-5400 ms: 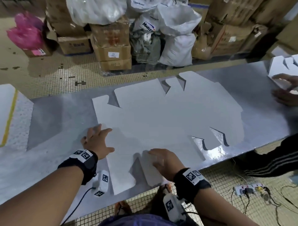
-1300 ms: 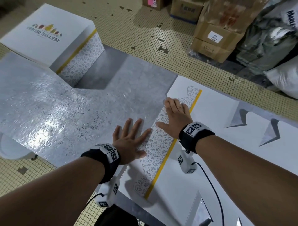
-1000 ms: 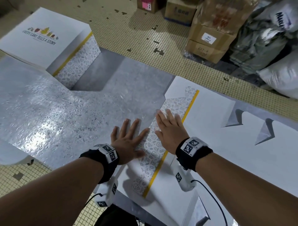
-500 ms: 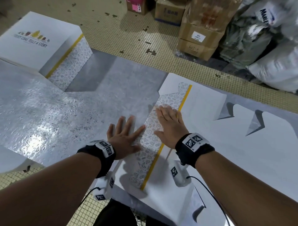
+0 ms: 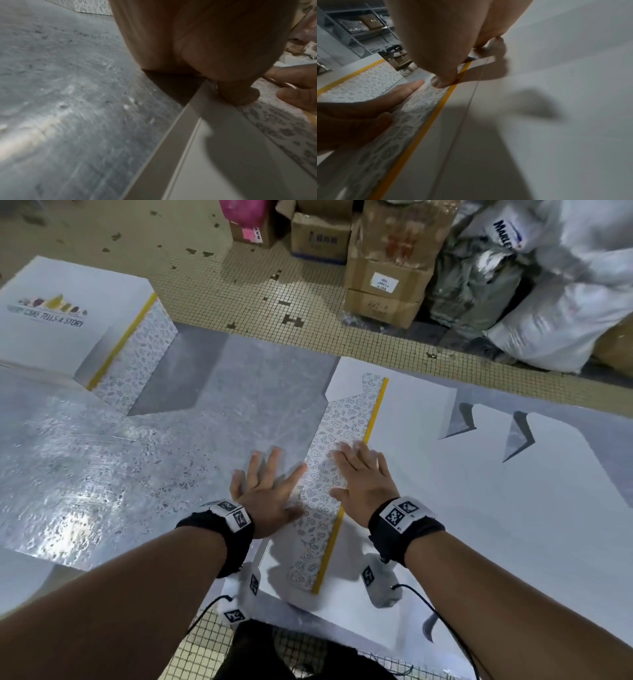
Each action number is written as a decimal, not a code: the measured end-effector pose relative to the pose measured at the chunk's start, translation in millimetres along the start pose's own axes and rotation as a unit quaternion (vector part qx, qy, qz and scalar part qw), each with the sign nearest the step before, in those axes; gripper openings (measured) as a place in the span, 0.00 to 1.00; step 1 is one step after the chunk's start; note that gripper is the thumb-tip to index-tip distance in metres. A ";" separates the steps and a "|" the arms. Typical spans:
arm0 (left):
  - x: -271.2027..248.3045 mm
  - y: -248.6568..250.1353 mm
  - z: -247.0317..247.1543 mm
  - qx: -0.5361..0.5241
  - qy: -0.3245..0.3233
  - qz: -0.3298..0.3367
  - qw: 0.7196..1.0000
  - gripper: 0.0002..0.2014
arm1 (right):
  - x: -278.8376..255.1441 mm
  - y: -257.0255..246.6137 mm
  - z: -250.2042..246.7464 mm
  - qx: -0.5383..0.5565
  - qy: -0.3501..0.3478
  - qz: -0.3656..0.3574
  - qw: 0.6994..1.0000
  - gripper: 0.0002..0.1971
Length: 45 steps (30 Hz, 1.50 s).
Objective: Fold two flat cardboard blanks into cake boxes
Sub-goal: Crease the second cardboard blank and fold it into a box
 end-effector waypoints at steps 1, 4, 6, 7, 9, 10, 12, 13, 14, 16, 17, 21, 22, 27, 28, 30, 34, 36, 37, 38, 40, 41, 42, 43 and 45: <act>0.4 -1.6 2.2 -0.007 -0.005 0.001 1.000 0.40 | -6.5 1.4 0.1 0.030 0.011 0.010 0.999 0.37; 2.3 -5.0 6.9 -0.009 -0.020 0.006 1.000 0.39 | -36.8 7.6 10.5 0.128 0.038 0.009 0.991 0.33; 1.1 -3.6 6.5 -0.023 -0.029 0.013 0.999 0.38 | -61.9 17.3 19.1 0.185 0.056 0.028 0.981 0.32; 0.2 -2.9 5.7 -0.037 -0.032 0.016 0.999 0.38 | -73.4 22.9 23.3 0.210 0.065 0.048 0.974 0.33; -2.5 -0.4 1.0 -0.068 -0.026 0.026 0.997 0.37 | -91.3 29.0 28.3 0.247 0.083 0.085 0.962 0.34; -4.1 1.2 -1.9 -0.089 -0.019 0.034 0.995 0.37 | -97.9 29.3 29.6 0.260 0.093 0.102 0.956 0.34; -7.2 2.9 -8.7 -0.137 0.004 0.048 0.989 0.37 | -107.1 25.1 28.3 0.295 0.104 0.132 0.941 0.32; -8.7 3.1 -12.1 -0.164 0.018 0.059 0.985 0.38 | -110.0 21.5 26.6 0.328 0.107 0.142 0.928 0.31; -10.3 2.2 -15.5 -0.197 0.033 0.073 0.977 0.38 | -112.5 17.2 22.3 0.369 0.115 0.146 0.911 0.31; -15.5 -1.0 -21.6 -0.291 0.057 0.096 0.950 0.33 | -115.9 6.8 9.6 0.434 0.145 0.137 0.879 0.31; -19.8 -3.8 -24.9 -0.358 0.064 0.094 0.927 0.29 | -115.8 0.0 2.5 0.447 0.159 0.123 0.872 0.32; -43.3 -15.9 -41.8 -0.583 0.122 0.089 0.798 0.22 | -101.7 -35.7 -14.4 0.433 0.157 0.049 0.886 0.27; -50.6 -20.4 -45.3 -0.589 0.130 0.087 0.793 0.21 | -95.9 -47.1 -15.2 0.408 0.141 0.037 0.901 0.25; -84.4 -52.9 -54.1 -0.551 0.124 0.099 0.819 0.32 | -58.5 -109.4 9.6 0.218 0.007 -0.012 0.976 0.29; -89.8 -61.3 -56.4 -0.545 0.131 0.094 0.823 0.25 | -53.1 -120.1 16.7 0.162 -0.014 -0.022 0.986 0.31; -100.3 -80.6 -60.9 -0.526 0.159 0.067 0.833 0.14 | -43.8 -132.4 33.3 0.082 -0.035 -0.039 0.995 0.32; -104.4 -121.5 -51.2 -0.395 0.202 0.038 0.895 0.25 | -42.1 -128.8 52.7 0.061 -0.023 -0.030 0.997 0.30; -100.0 -121.2 -43.3 -0.316 0.174 0.067 0.930 0.27 | -43.2 -126.1 53.1 0.060 -0.001 -0.034 0.998 0.29; -97.2 -119.2 -41.9 -0.269 0.166 0.089 0.945 0.27 | -42.2 -125.0 52.7 0.068 0.009 -0.035 0.997 0.29; -93.3 -118.6 -41.3 -0.227 0.167 0.113 0.953 0.27 | -41.3 -124.2 52.3 0.083 0.014 -0.034 0.996 0.30; -83.1 -122.6 -40.8 -0.163 0.175 0.136 0.961 0.28 | -38.8 -121.8 52.2 0.119 0.028 -0.025 0.992 0.31; -77.4 -124.8 -40.5 -0.140 0.174 0.140 0.965 0.29 | -37.8 -120.4 53.1 0.130 0.037 -0.019 0.991 0.32; -72.0 -124.9 -41.8 -0.127 0.165 0.145 0.967 0.29 | -37.6 -120.1 52.3 0.134 0.051 -0.016 0.990 0.33; -67.9 -124.4 -44.0 -0.115 0.149 0.142 0.972 0.28 | -37.5 -120.0 51.5 0.135 0.073 -0.014 0.988 0.33; -61.9 -121.4 -48.0 -0.083 0.122 0.146 0.978 0.24 | -38.8 -118.5 47.6 0.145 0.125 -0.006 0.982 0.33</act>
Point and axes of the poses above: each hand's wrist, its own x-axis towards the middle knuckle, its own z-axis out of the palm, y = z × x, the point moved 10 cm from there along x, towards the middle knuckle, and after that the axes turned 8 degrees about z, right-handed, at the moved point
